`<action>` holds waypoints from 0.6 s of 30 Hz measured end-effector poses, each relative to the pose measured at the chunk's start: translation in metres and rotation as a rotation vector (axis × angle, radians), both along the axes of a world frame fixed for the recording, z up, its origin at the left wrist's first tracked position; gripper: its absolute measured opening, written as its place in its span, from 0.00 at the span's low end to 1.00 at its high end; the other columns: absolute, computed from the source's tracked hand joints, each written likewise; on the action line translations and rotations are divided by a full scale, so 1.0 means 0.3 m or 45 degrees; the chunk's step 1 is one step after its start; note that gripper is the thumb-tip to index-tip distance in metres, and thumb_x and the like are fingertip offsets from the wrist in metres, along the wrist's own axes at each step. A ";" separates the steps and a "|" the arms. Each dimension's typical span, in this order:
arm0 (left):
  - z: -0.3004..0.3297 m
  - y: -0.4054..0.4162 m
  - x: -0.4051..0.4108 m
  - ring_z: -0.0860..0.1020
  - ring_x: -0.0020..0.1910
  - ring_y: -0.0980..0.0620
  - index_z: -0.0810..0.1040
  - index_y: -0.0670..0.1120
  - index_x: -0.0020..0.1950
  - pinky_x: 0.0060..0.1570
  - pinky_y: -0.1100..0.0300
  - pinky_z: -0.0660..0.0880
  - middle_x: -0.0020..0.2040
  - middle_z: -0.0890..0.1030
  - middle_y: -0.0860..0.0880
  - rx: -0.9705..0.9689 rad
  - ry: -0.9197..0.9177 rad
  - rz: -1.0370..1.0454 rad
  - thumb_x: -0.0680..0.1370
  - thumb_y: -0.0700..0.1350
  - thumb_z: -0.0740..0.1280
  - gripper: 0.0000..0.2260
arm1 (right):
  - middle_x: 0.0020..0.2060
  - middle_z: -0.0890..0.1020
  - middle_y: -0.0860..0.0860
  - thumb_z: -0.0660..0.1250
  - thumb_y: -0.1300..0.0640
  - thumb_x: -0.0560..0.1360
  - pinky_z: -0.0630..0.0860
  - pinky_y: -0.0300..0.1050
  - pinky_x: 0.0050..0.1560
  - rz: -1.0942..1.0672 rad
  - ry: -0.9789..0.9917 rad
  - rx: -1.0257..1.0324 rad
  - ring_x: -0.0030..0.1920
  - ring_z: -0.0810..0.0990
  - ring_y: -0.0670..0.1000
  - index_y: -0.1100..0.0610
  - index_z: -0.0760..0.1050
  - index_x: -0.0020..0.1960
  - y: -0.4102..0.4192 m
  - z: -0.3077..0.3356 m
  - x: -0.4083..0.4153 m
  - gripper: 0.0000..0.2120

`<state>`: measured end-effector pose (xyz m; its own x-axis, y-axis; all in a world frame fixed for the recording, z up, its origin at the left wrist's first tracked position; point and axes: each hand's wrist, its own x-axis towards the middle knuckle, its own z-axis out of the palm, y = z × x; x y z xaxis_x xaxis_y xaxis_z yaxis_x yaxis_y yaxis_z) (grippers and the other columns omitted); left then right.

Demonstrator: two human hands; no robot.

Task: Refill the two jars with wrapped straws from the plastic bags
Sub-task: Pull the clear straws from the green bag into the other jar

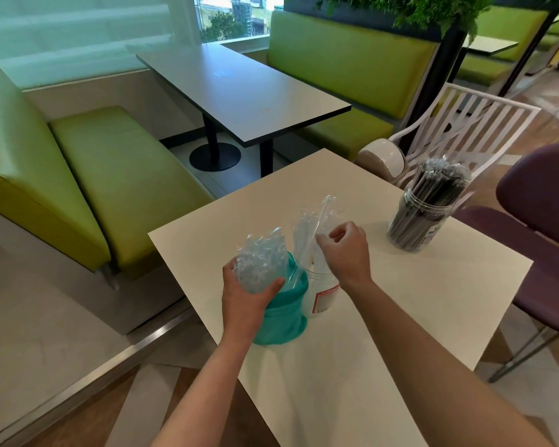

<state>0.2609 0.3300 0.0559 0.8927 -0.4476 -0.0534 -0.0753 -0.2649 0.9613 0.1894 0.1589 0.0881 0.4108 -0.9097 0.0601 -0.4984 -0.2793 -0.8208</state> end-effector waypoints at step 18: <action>0.002 0.003 -0.005 0.68 0.61 0.56 0.59 0.57 0.66 0.61 0.57 0.70 0.63 0.68 0.57 0.011 0.023 -0.026 0.66 0.53 0.79 0.37 | 0.52 0.82 0.46 0.67 0.32 0.70 0.79 0.53 0.52 0.119 0.329 -0.038 0.51 0.80 0.50 0.50 0.76 0.57 -0.049 0.031 0.075 0.25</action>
